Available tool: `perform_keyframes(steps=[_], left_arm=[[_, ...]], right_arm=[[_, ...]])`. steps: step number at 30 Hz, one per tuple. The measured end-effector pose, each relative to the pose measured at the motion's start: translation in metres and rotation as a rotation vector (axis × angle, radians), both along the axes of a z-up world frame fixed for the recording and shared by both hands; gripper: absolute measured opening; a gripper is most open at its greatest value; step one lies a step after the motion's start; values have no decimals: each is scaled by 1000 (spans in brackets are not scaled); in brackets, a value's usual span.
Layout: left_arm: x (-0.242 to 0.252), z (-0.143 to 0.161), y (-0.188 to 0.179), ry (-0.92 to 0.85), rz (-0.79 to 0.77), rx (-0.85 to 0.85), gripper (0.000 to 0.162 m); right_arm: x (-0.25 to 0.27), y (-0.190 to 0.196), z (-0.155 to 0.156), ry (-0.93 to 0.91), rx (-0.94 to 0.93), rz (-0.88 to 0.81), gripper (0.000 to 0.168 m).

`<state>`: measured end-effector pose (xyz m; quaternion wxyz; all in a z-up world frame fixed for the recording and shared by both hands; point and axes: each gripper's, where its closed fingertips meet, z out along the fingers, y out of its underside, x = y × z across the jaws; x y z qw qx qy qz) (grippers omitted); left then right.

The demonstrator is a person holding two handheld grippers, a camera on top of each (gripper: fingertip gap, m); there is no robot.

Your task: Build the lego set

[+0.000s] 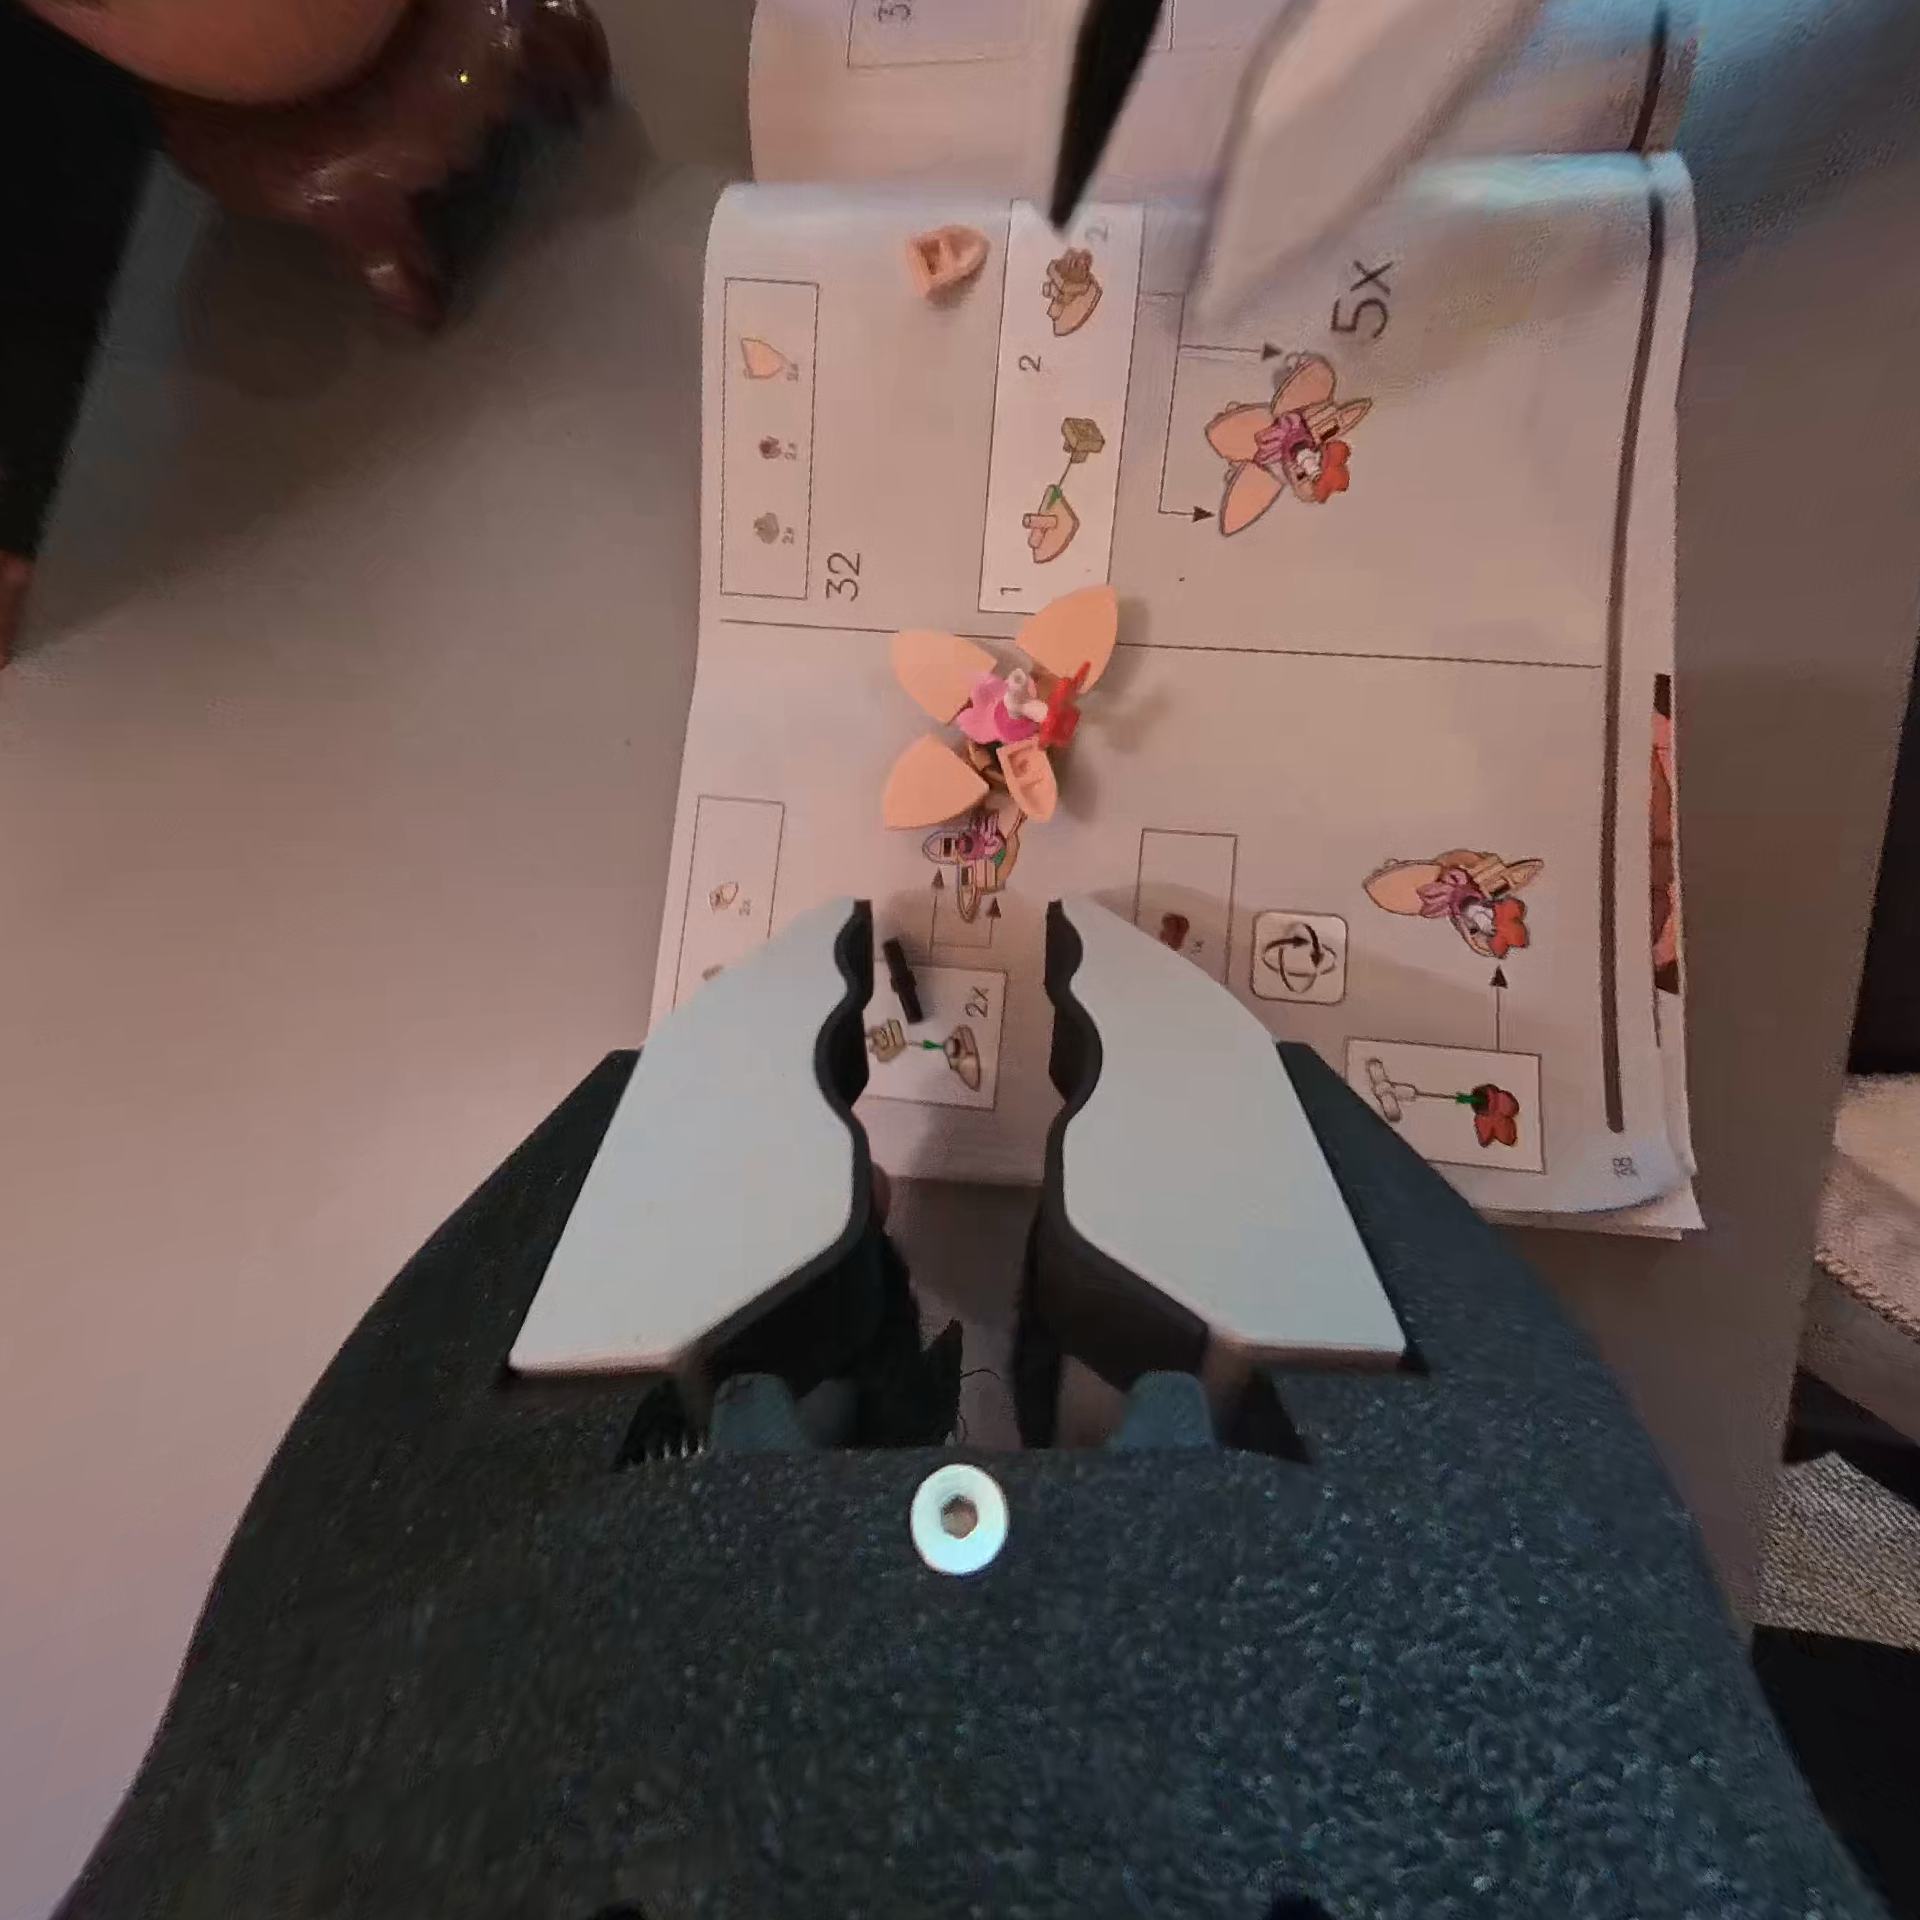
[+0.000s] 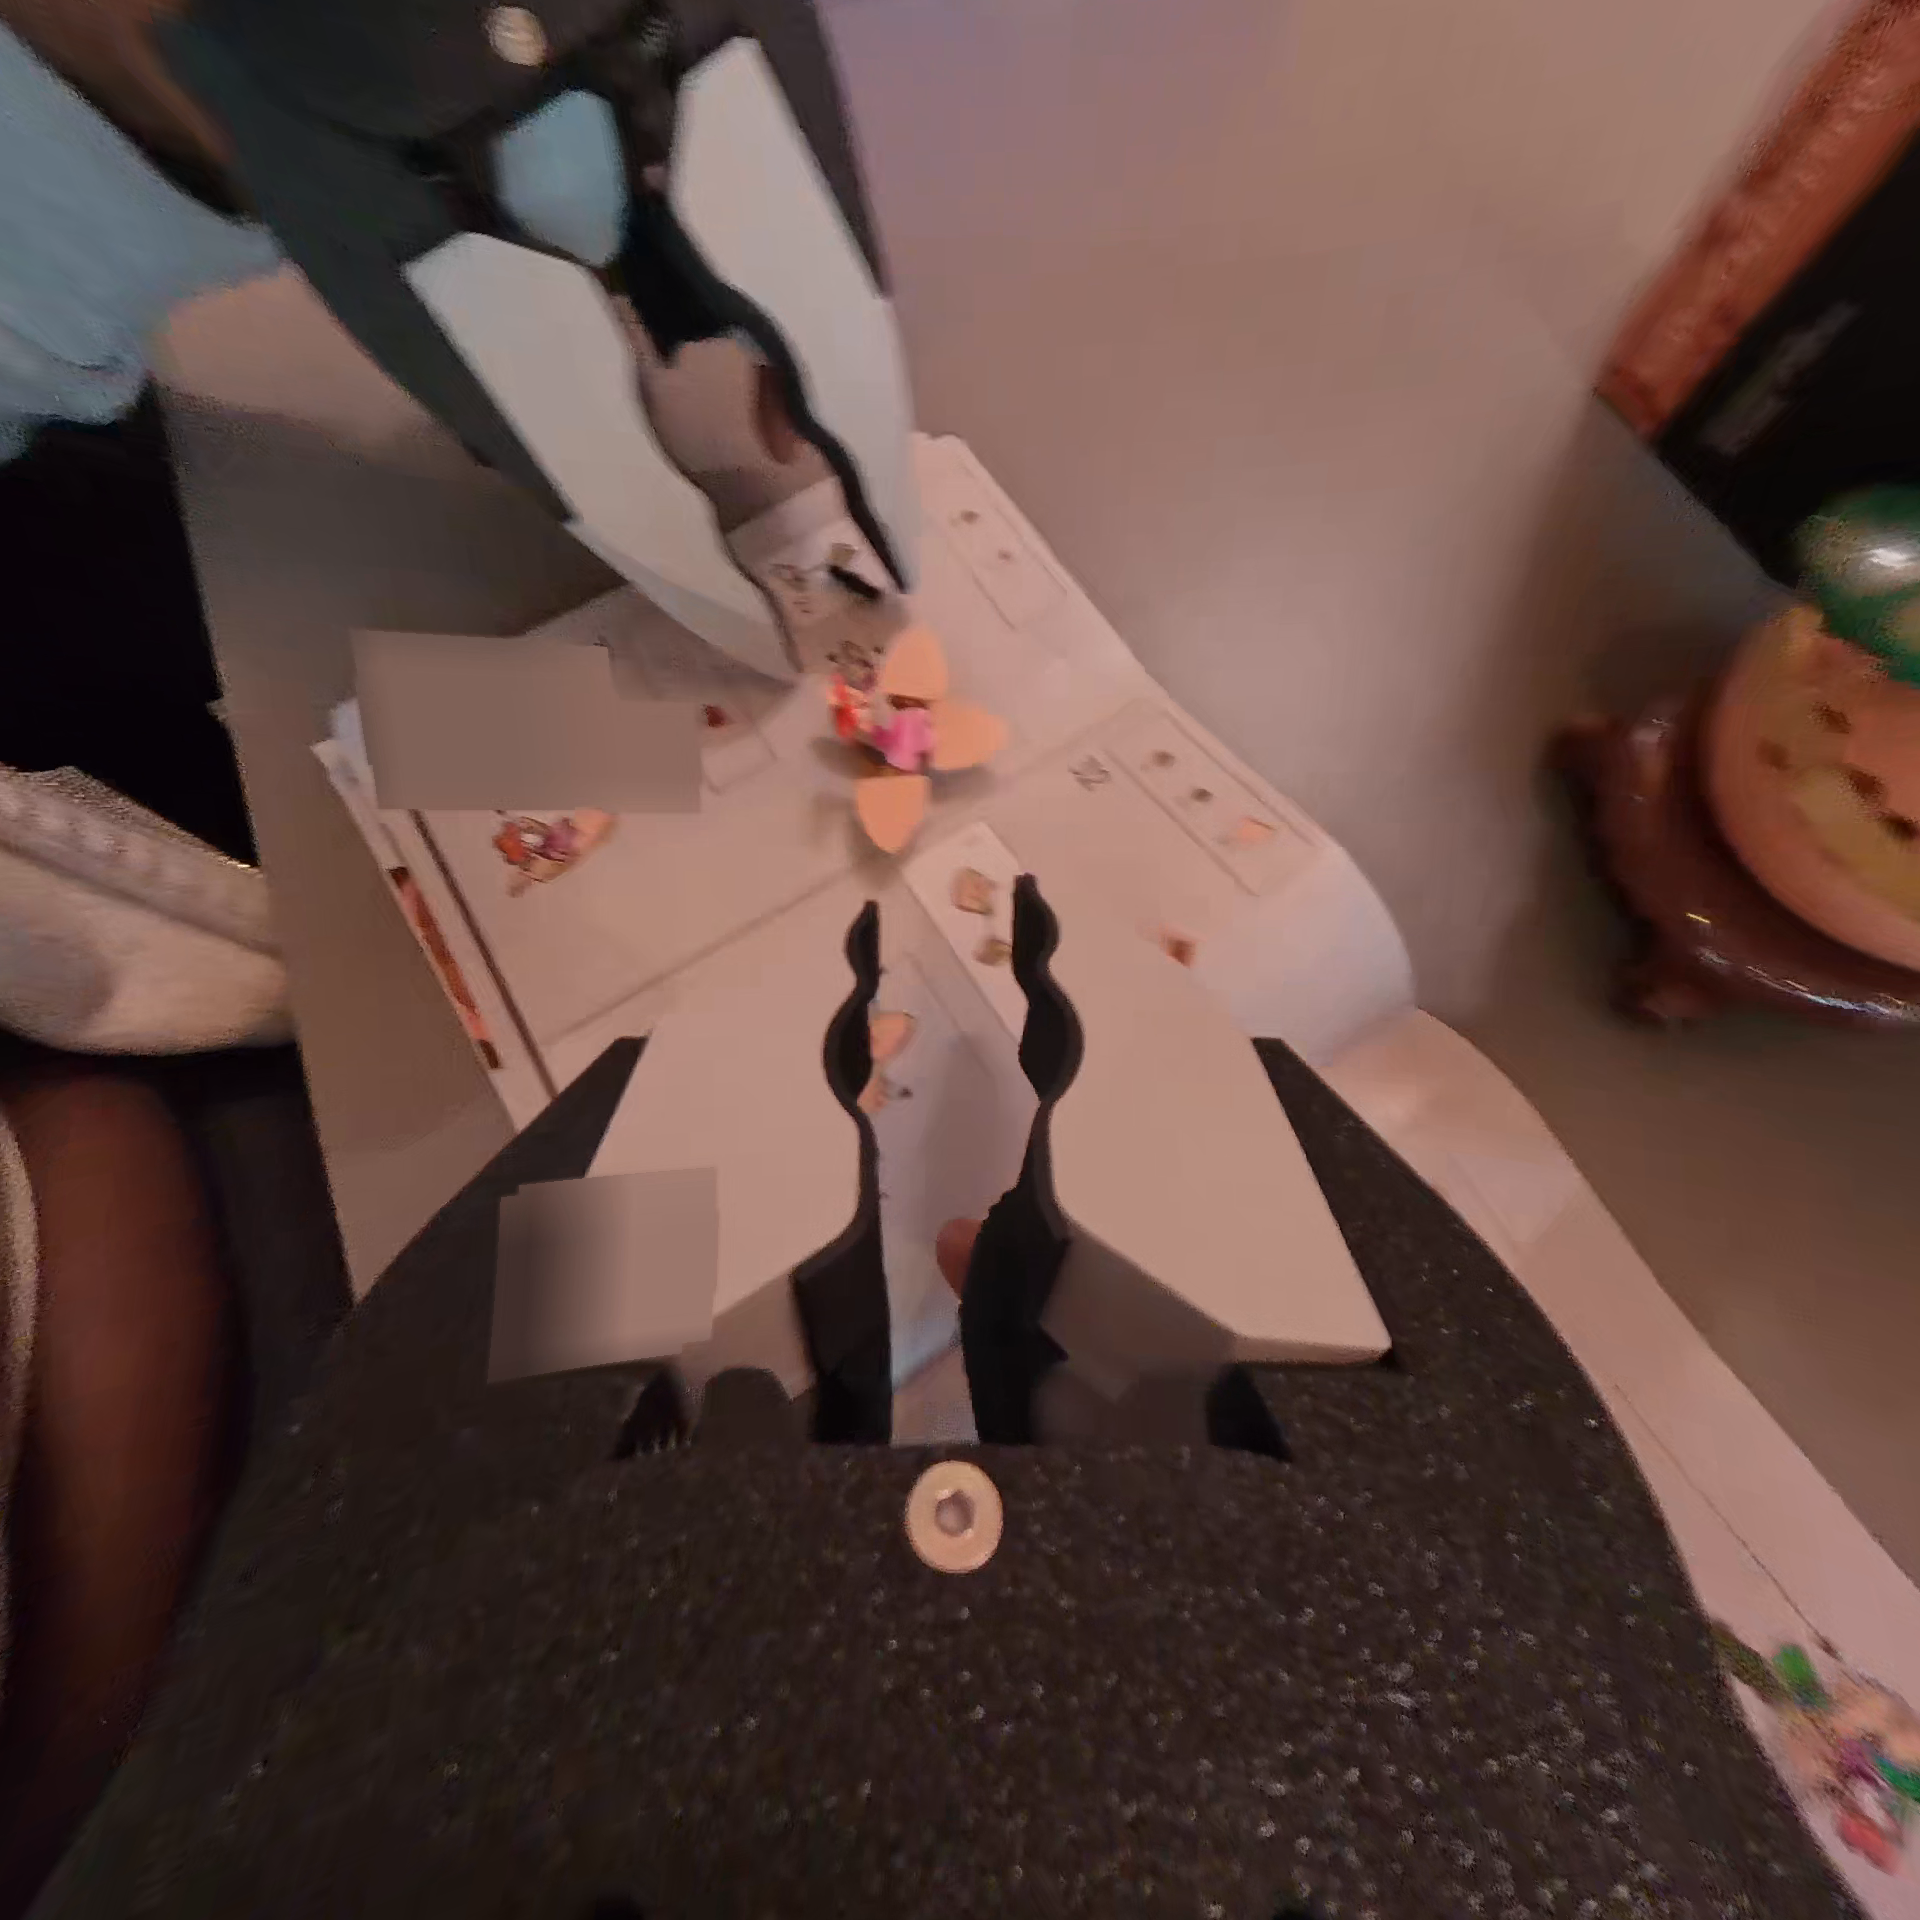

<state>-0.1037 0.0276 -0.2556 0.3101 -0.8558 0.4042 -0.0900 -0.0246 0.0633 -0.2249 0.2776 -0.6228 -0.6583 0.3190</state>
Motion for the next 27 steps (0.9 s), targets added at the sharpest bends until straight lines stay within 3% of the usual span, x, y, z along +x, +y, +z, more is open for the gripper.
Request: perform_keyframes(steps=[3, 11, 19, 21, 27], left_arm=[[5, -1, 4, -42, -22, -13, 31], [17, -3, 1, -95, -62, -39, 30], [22, -3, -4, -116, -81, -36, 25], [23, -3, -3, -122, -82, -30, 24], [21, 2, -5, -105, -77, -3, 27]], right_arm=[[-13, -14, -12, -35, 9, 0, 34], [-32, -9, -35, -156, 31, -44, 39], [-41, -8, -35, -154, 35, -53, 30], [-42, -10, -34, -136, 28, -41, 17], [-38, -16, -29, -82, -36, 22, 17]])
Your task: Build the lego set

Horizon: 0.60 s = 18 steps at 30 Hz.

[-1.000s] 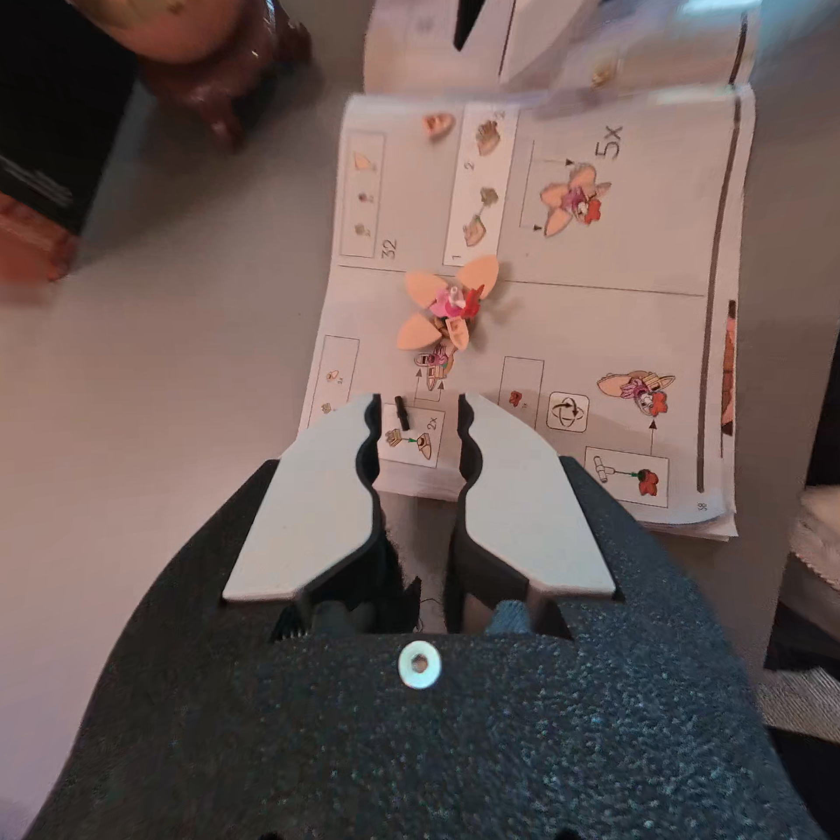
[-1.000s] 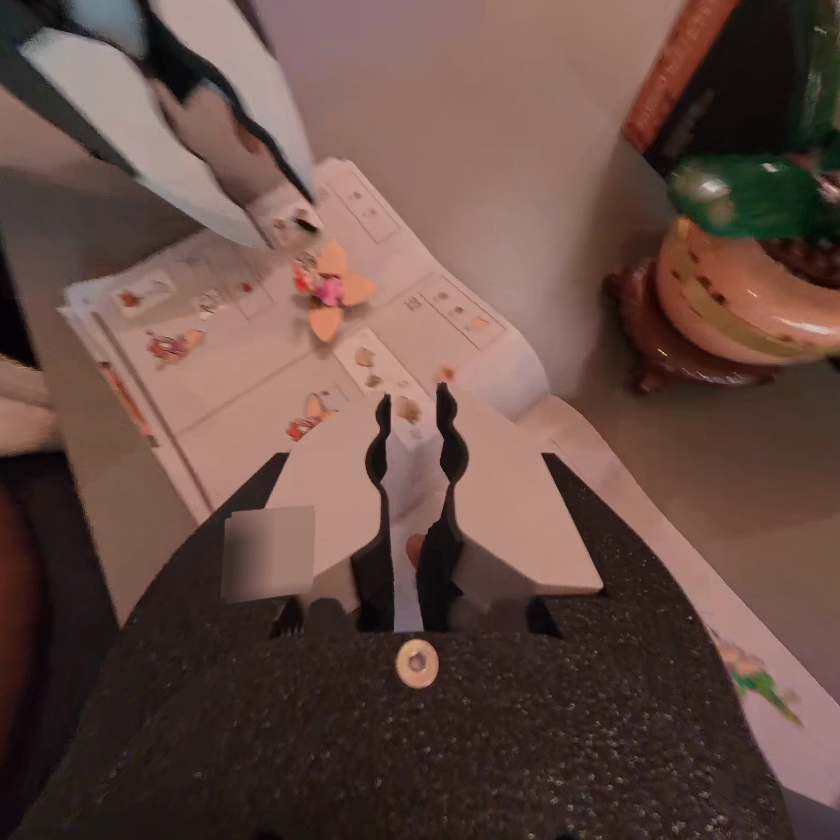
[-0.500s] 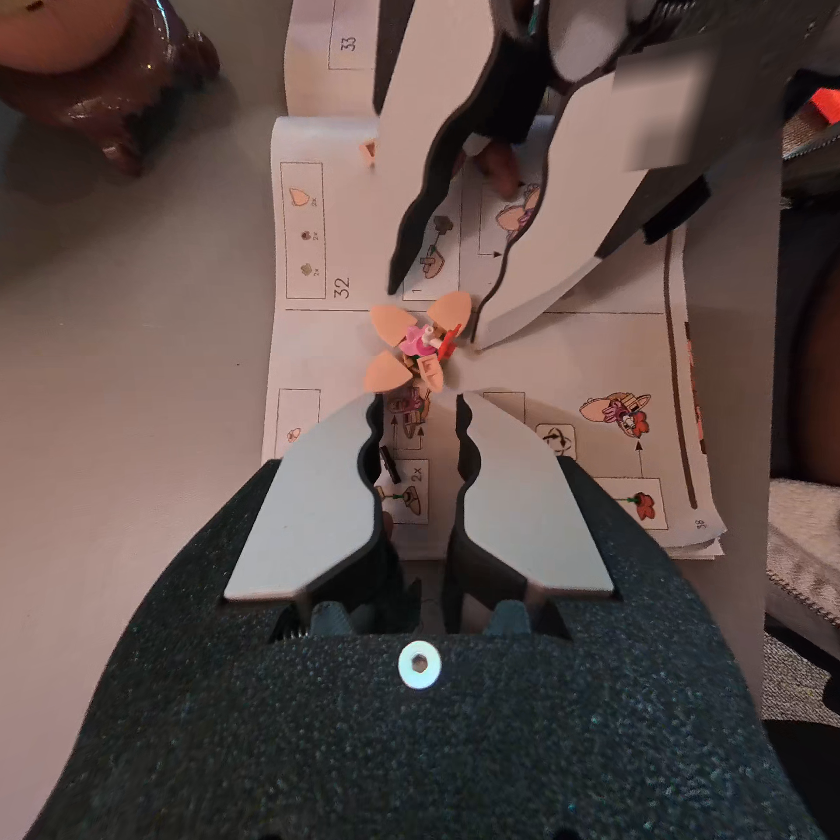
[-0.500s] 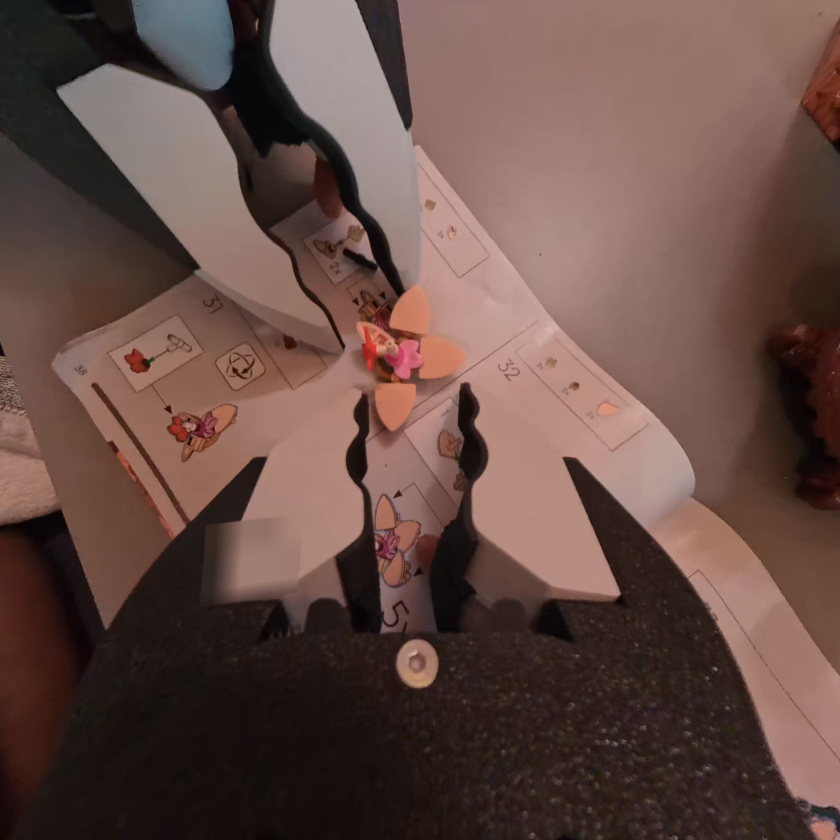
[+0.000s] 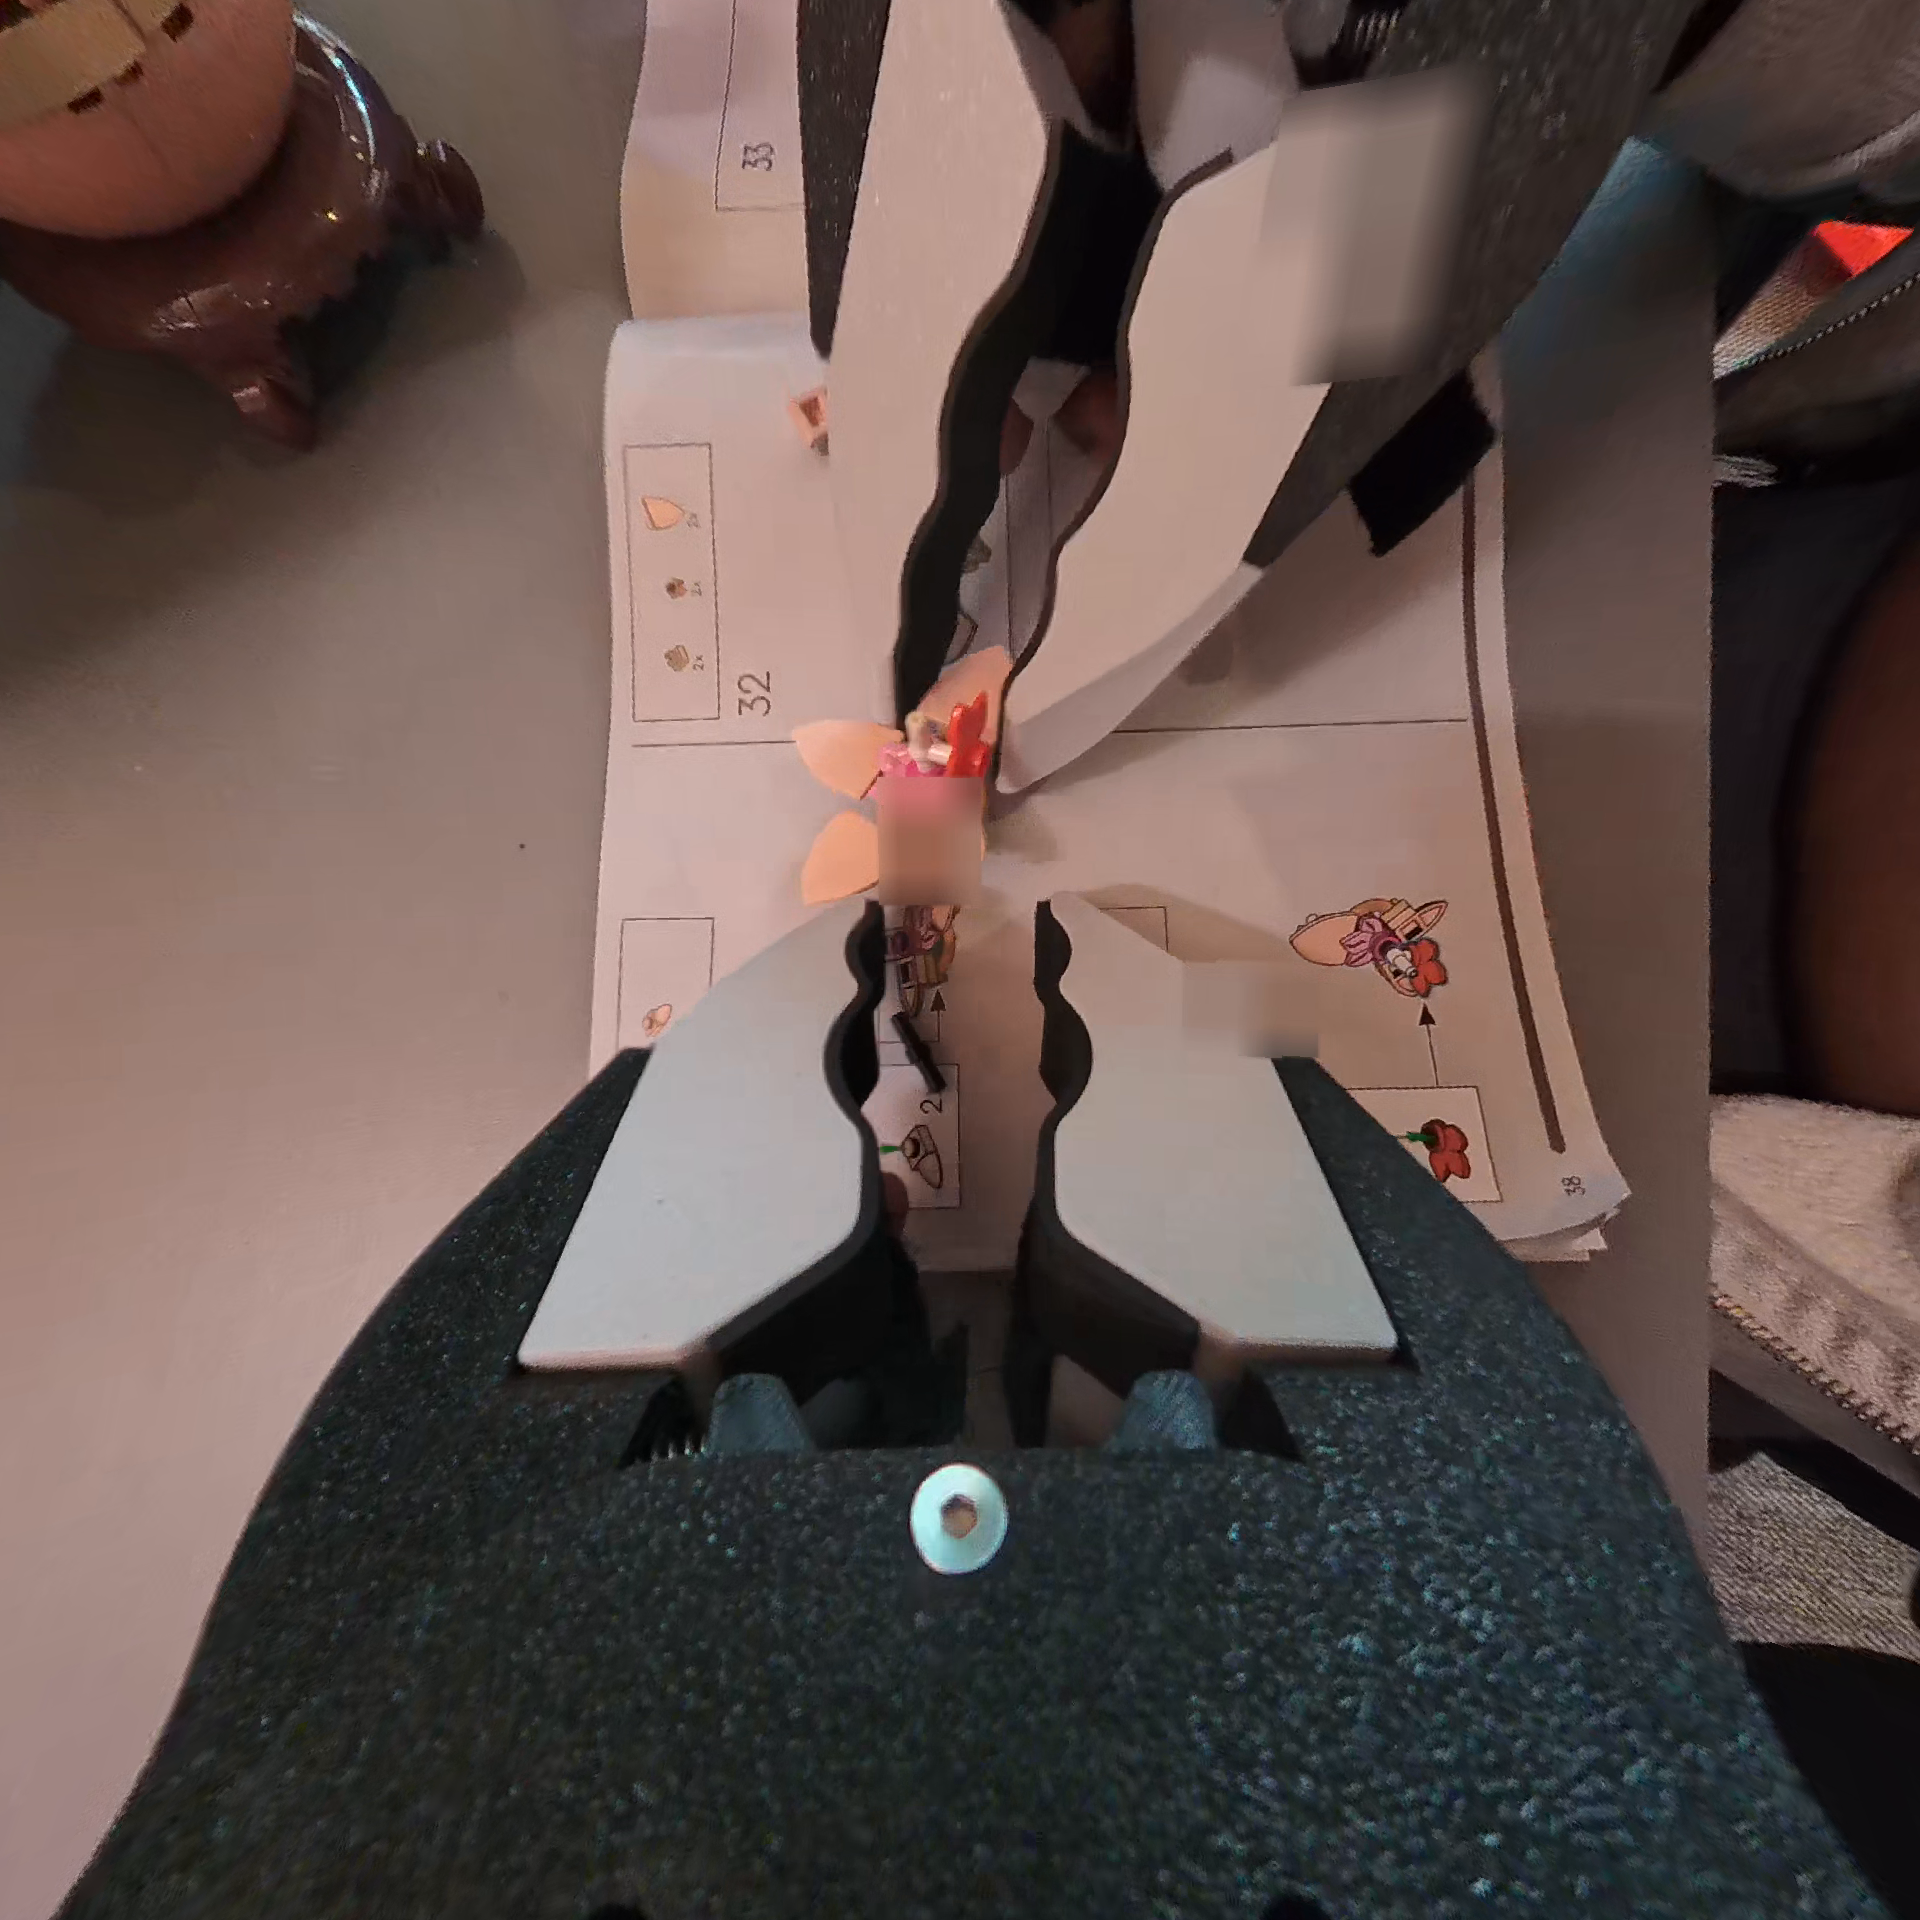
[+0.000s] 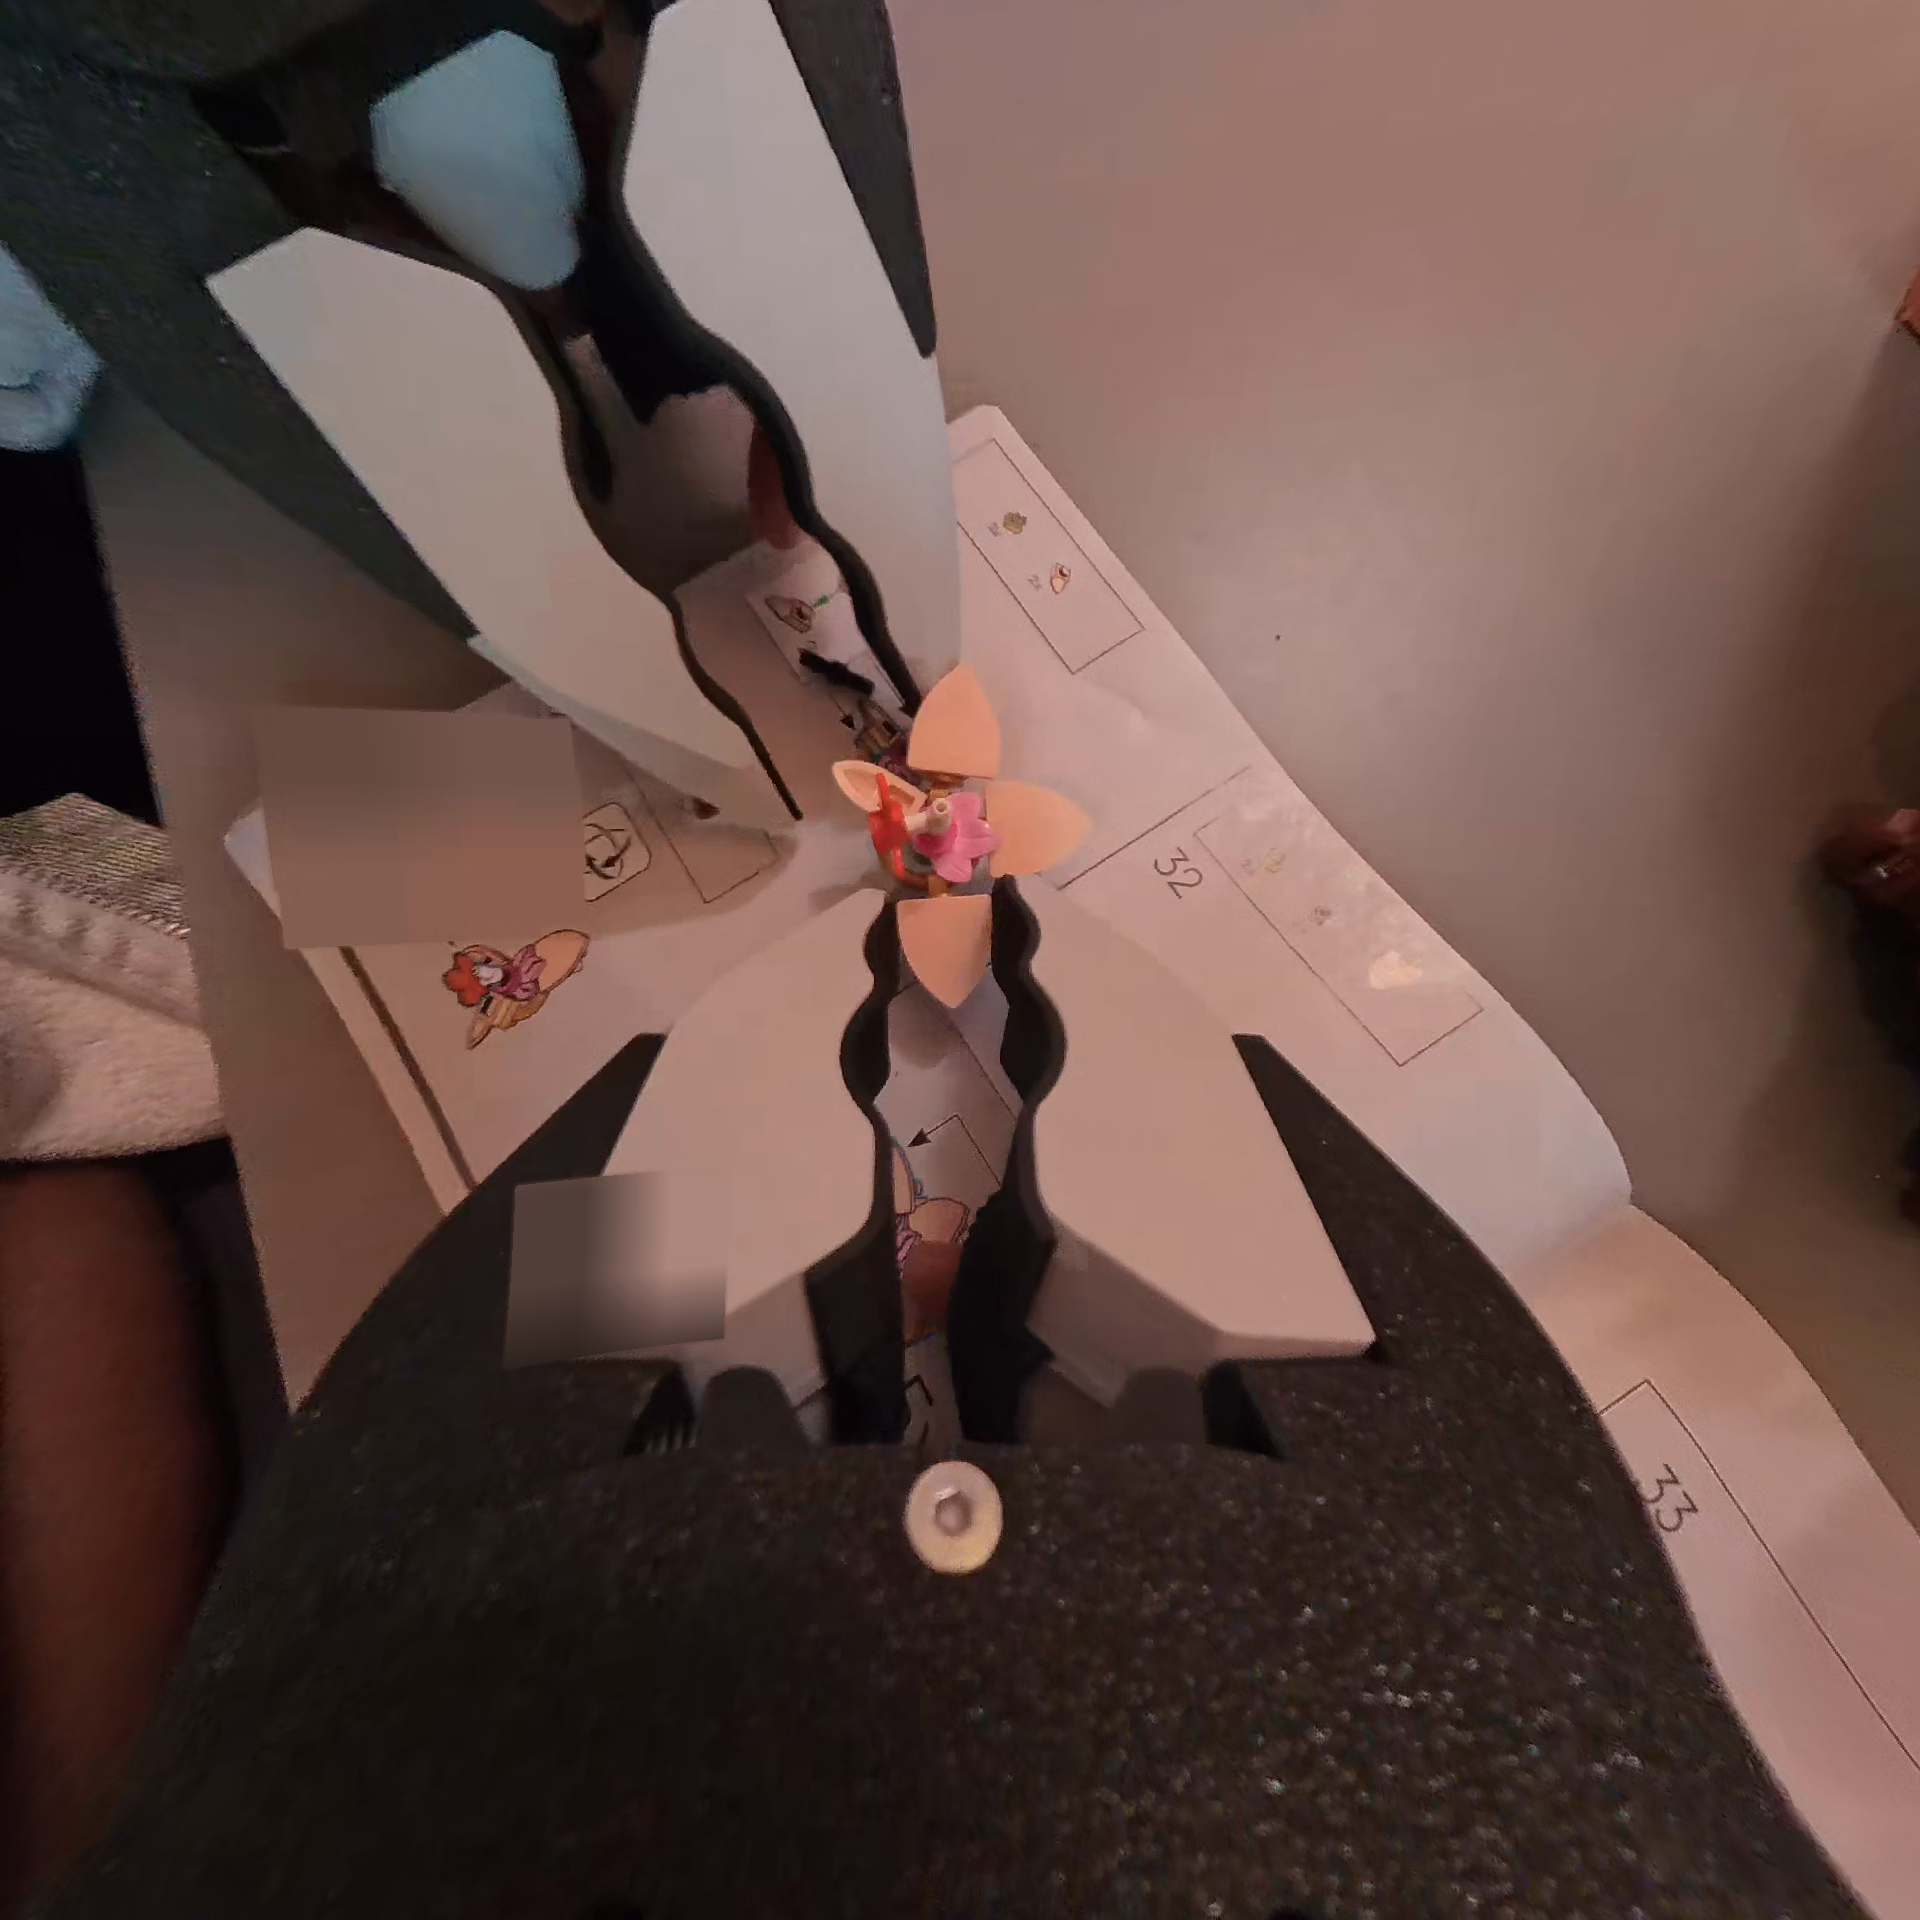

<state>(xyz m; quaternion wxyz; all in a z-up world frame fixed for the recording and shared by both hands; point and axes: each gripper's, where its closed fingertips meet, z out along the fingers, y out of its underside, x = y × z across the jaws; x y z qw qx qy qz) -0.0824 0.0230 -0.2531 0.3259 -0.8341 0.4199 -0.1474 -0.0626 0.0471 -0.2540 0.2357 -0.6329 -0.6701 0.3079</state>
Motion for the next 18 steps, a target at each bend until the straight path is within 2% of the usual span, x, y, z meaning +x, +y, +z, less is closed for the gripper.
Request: perform_keyframes(steps=[4, 9, 13, 16, 18], left_arm=[[-1, 13, 0, -24, 7, 71, 33], [25, 41, -7, -238, -45, 160, 49], [56, 64, -14, -392, -108, 307, 40], [63, 73, -13, -408, -89, 411, 34], [63, 73, -13, -405, -66, 420, 33]], right_arm=[[6, -8, 24, 137, 24, 143, 17], [25, -21, 55, 265, 143, 406, 17], [33, -36, 72, 332, 103, 544, 17], [34, -40, 77, 335, 102, 583, 17], [35, -40, 79, 324, 116, 595, 17]])
